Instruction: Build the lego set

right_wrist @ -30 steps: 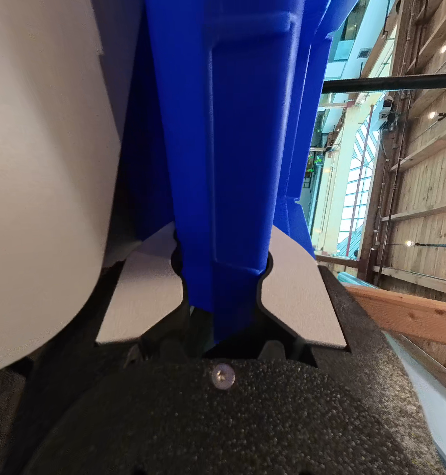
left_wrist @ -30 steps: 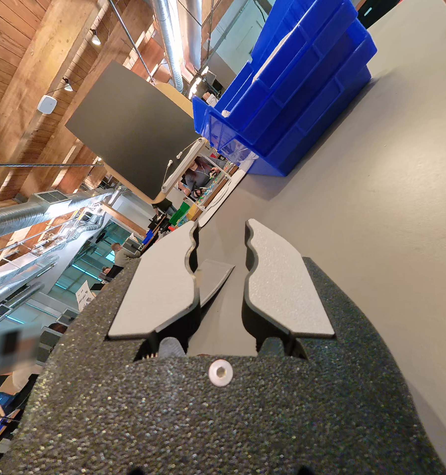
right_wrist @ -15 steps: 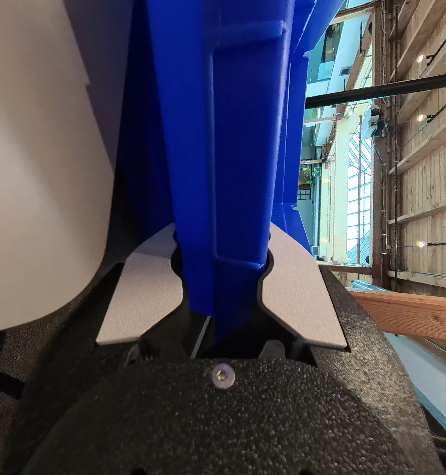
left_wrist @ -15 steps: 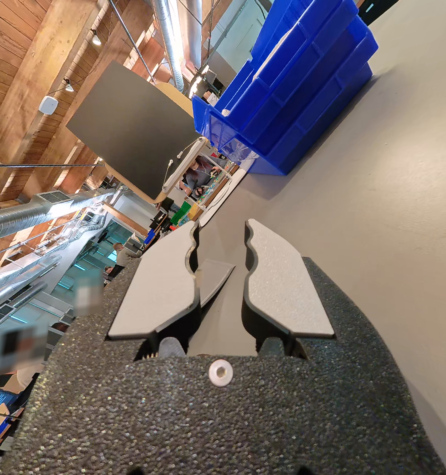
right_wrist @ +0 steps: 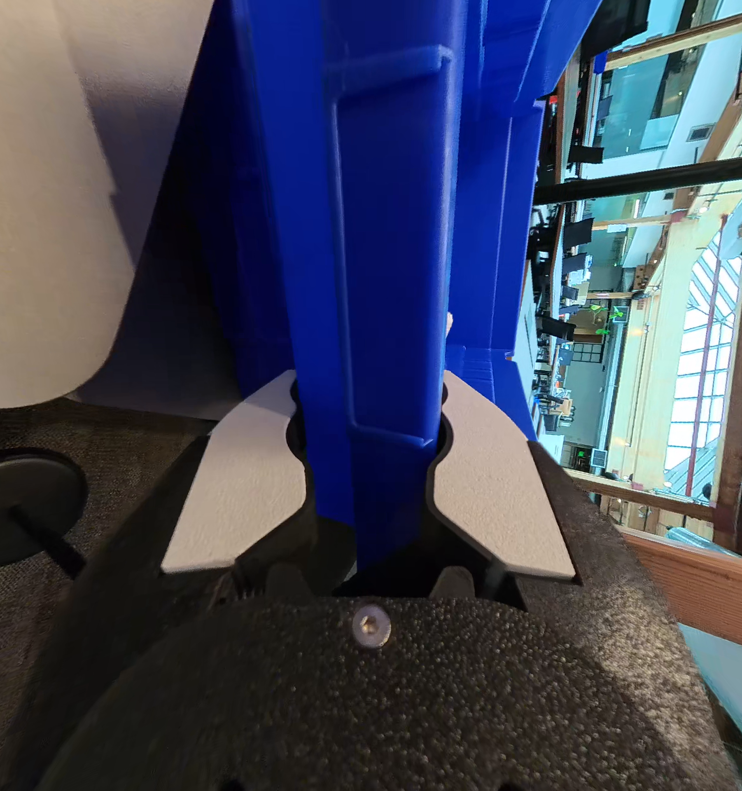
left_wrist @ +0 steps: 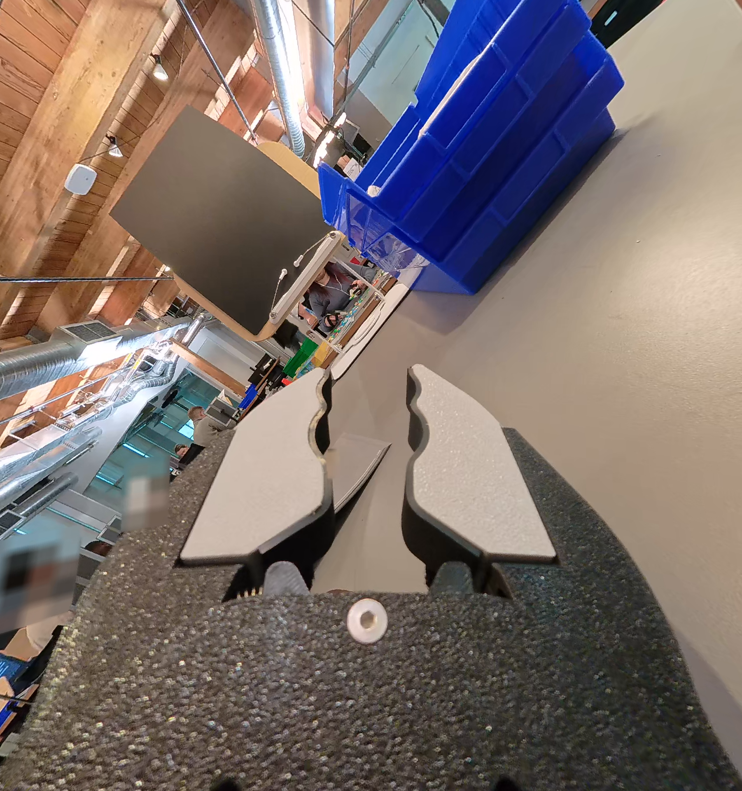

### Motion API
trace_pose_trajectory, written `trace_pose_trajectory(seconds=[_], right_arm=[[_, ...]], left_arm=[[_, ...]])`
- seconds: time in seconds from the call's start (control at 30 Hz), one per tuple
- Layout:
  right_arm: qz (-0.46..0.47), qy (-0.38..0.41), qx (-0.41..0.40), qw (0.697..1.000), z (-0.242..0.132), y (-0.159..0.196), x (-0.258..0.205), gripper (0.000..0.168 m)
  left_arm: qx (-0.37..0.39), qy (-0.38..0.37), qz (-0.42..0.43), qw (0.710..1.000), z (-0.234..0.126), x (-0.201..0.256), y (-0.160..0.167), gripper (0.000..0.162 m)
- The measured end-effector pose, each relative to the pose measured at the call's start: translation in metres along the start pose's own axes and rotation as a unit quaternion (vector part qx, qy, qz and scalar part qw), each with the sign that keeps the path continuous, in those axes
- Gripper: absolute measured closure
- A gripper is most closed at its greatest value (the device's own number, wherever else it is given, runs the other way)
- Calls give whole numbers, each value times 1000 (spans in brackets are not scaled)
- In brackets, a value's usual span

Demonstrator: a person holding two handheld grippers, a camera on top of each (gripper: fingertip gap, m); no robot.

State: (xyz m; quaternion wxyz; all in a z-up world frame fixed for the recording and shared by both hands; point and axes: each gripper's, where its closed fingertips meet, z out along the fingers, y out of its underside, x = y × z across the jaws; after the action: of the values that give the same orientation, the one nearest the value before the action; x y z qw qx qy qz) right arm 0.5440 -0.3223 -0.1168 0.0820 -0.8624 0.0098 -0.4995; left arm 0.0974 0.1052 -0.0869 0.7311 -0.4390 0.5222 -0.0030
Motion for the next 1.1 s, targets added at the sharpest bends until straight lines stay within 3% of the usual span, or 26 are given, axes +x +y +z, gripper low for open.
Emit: trace_pose_trajectory(seconds=[0.43,0.57,0.73,0.9,1.1], right_arm=[[6,95,-8,995,5,-15,-25,109],[31,151,10,988,-8,-21,-4,110],[29,155,47,986,-31,-43,25,109],[0,157,136,978,-69,-105,56,110],[-58,125,322,937,-146,-233,70,110]], left_arm=[[1,-2,2,1000,0,0,0,129],[1,-2,2,1000,0,-1,0,129],[1,-2,3,1000,0,0,0,129],[0,-2,4,1000,0,0,0,129],[0,-1,5,1000,0,0,0,129]])
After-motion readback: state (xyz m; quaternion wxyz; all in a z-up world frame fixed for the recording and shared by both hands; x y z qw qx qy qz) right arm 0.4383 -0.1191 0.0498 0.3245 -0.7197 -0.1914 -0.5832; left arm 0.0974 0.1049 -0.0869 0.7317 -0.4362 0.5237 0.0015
